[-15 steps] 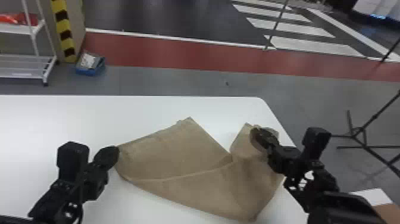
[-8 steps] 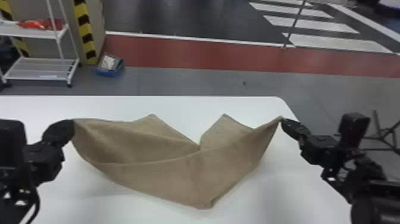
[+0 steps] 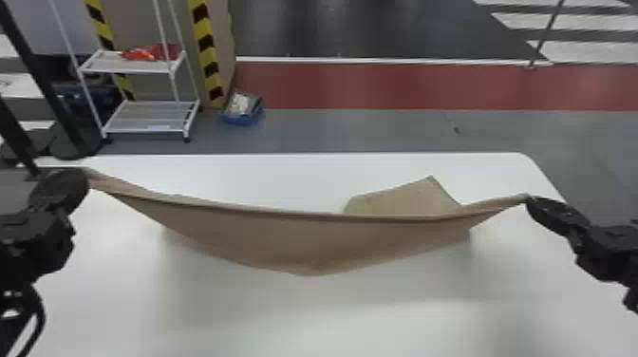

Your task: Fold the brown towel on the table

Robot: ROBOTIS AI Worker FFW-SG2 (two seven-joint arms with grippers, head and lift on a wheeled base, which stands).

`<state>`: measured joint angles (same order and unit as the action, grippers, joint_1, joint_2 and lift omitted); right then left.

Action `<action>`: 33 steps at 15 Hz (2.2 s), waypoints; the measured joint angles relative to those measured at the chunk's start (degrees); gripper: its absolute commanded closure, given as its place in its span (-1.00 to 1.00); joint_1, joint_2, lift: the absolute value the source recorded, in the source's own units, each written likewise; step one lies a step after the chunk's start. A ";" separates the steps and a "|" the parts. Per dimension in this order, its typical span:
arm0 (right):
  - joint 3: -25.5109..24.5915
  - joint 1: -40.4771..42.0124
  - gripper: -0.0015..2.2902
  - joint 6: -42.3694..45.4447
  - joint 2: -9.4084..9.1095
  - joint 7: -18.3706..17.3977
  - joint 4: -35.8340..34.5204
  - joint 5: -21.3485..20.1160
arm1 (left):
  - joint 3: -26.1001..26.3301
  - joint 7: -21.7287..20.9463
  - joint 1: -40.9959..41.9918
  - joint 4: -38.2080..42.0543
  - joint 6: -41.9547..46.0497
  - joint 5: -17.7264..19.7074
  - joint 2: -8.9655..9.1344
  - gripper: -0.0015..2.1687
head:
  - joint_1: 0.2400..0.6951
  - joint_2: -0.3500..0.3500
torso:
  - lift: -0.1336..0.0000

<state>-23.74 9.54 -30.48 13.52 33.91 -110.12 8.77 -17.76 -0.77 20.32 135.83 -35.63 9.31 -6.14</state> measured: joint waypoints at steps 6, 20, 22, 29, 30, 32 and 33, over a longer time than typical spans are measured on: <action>4.32 -12.64 0.40 -4.05 -0.60 -2.37 2.24 -1.04 | 2.51 0.06 -10.96 -4.22 -3.75 1.40 -0.28 0.65 | 0.65 -0.01 | -0.77; 5.74 -17.63 0.40 18.49 3.83 3.52 18.01 -0.12 | 2.42 3.16 -13.99 -16.17 11.44 5.19 -0.56 0.65 | 0.36 0.05 | -0.77; 2.40 -11.33 0.40 21.05 3.94 7.25 16.53 0.86 | 2.16 3.79 -6.42 -12.18 12.99 6.44 2.59 0.65 | 0.78 -0.04 | -0.77; -12.67 4.24 0.40 25.24 2.01 23.94 14.31 1.83 | -0.04 3.26 5.36 4.76 -13.29 10.39 5.23 0.65 | 1.00 -0.42 | -0.77; -15.64 5.61 0.40 24.04 1.22 27.46 13.47 2.79 | -0.47 3.97 5.86 7.88 -19.87 10.90 5.08 0.65 | 1.00 -0.48 | -0.77; -18.56 7.40 0.40 21.03 0.85 29.11 11.35 4.42 | -0.92 5.24 6.40 12.21 -26.32 11.22 5.07 0.65 | 1.00 -0.57 | -0.77; -18.76 6.97 0.40 19.64 0.86 28.90 10.90 4.22 | -0.87 5.76 6.23 13.02 -27.31 11.24 5.08 0.65 | 1.00 -0.60 | -0.77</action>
<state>-42.49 16.51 -10.85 14.38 62.81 -99.22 12.98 -18.62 4.99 26.55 148.86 -62.95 20.56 -1.06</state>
